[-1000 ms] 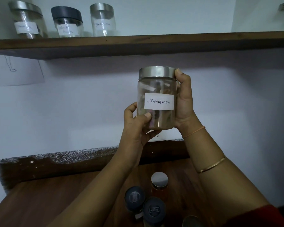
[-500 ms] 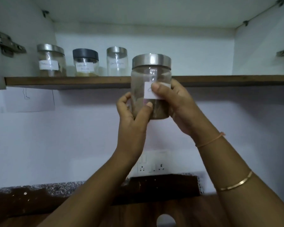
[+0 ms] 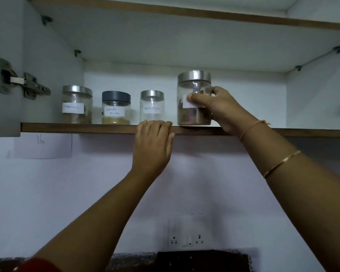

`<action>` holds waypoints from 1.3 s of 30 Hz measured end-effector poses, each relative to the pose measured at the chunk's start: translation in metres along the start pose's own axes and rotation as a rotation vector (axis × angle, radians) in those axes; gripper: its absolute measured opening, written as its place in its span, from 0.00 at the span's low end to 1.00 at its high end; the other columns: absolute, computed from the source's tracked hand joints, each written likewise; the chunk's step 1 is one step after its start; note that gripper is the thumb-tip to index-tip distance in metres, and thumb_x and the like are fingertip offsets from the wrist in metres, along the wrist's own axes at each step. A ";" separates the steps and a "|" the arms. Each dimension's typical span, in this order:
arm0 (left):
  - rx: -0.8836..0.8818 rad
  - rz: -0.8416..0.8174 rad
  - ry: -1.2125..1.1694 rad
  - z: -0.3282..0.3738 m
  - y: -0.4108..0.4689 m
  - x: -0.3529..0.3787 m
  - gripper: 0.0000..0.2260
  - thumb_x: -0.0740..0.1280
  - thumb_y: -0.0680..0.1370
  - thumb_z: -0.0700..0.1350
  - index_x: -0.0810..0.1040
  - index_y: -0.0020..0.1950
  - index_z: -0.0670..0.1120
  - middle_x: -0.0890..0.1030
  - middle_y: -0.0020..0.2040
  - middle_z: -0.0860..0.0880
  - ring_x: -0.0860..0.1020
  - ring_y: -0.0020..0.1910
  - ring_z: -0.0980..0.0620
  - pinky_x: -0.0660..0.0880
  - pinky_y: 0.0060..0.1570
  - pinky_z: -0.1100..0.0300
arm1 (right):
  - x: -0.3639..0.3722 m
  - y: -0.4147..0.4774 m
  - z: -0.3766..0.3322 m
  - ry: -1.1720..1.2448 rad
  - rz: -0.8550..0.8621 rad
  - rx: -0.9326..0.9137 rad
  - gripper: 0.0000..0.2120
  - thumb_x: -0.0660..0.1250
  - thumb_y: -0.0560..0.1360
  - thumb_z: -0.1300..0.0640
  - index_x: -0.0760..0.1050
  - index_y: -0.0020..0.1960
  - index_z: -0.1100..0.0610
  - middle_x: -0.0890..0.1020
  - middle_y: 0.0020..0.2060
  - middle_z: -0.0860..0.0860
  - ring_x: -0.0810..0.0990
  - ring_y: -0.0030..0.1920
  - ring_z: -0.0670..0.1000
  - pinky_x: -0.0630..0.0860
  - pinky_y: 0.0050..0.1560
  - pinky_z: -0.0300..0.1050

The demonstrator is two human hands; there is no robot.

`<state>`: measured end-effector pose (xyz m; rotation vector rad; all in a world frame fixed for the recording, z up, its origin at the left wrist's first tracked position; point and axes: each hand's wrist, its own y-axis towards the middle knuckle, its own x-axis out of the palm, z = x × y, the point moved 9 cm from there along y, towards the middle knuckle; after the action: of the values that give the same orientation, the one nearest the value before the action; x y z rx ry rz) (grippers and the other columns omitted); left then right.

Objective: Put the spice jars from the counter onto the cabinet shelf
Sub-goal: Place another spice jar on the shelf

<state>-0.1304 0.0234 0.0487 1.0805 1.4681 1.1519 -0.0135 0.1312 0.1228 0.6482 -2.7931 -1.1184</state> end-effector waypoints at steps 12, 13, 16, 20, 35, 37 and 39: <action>0.028 0.215 0.056 0.000 -0.004 0.008 0.13 0.59 0.77 0.45 0.78 0.55 0.41 0.79 0.50 0.44 0.75 0.53 0.44 0.61 0.66 0.49 | 0.008 0.066 0.047 -0.257 -0.082 0.221 0.33 0.75 0.68 0.53 0.62 0.68 0.56 0.72 0.64 0.55 0.72 0.63 0.58 0.69 0.63 0.62; 0.033 0.231 0.058 0.000 -0.004 0.009 0.13 0.59 0.77 0.45 0.78 0.54 0.41 0.79 0.50 0.44 0.74 0.53 0.45 0.61 0.66 0.50 | 0.010 0.070 0.049 -0.279 -0.091 0.229 0.31 0.74 0.69 0.53 0.64 0.67 0.56 0.72 0.64 0.55 0.72 0.63 0.59 0.69 0.63 0.61; 0.041 0.264 0.055 -0.002 -0.004 0.010 0.14 0.58 0.77 0.46 0.79 0.54 0.41 0.79 0.49 0.44 0.71 0.54 0.46 0.60 0.66 0.50 | 0.015 0.079 0.054 -0.328 -0.117 0.241 0.28 0.73 0.70 0.53 0.67 0.66 0.57 0.73 0.64 0.57 0.73 0.63 0.60 0.71 0.62 0.59; 0.050 0.286 0.063 -0.002 -0.004 0.012 0.15 0.58 0.77 0.46 0.79 0.54 0.41 0.79 0.49 0.43 0.69 0.54 0.47 0.60 0.66 0.50 | 0.021 0.087 0.059 -0.363 -0.120 0.253 0.28 0.73 0.71 0.53 0.67 0.67 0.58 0.73 0.64 0.58 0.75 0.61 0.60 0.74 0.61 0.57; -0.032 0.201 -0.014 0.002 -0.006 0.004 0.14 0.59 0.77 0.45 0.78 0.55 0.41 0.79 0.51 0.43 0.77 0.55 0.43 0.61 0.68 0.49 | 0.014 0.052 0.063 -0.333 -0.105 0.352 0.13 0.75 0.69 0.61 0.72 0.48 0.60 0.72 0.62 0.56 0.73 0.63 0.58 0.78 0.51 0.50; -0.048 0.159 -0.013 0.003 -0.006 0.003 0.14 0.59 0.77 0.45 0.78 0.56 0.41 0.79 0.52 0.43 0.76 0.57 0.44 0.62 0.68 0.48 | 0.008 0.046 0.054 -0.376 -0.050 0.293 0.12 0.74 0.69 0.62 0.69 0.40 0.59 0.73 0.49 0.54 0.77 0.54 0.58 0.78 0.45 0.48; -0.062 0.116 0.001 0.005 -0.008 0.001 0.14 0.59 0.78 0.44 0.77 0.58 0.41 0.79 0.55 0.43 0.75 0.60 0.44 0.61 0.69 0.47 | 0.004 0.038 0.042 -0.525 0.003 0.195 0.15 0.72 0.70 0.60 0.65 0.35 0.57 0.71 0.36 0.52 0.76 0.43 0.56 0.76 0.41 0.46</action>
<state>-0.1264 0.0236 0.0405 1.1338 1.3760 1.2706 -0.0391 0.1814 0.1167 0.4056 -3.3748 -1.1657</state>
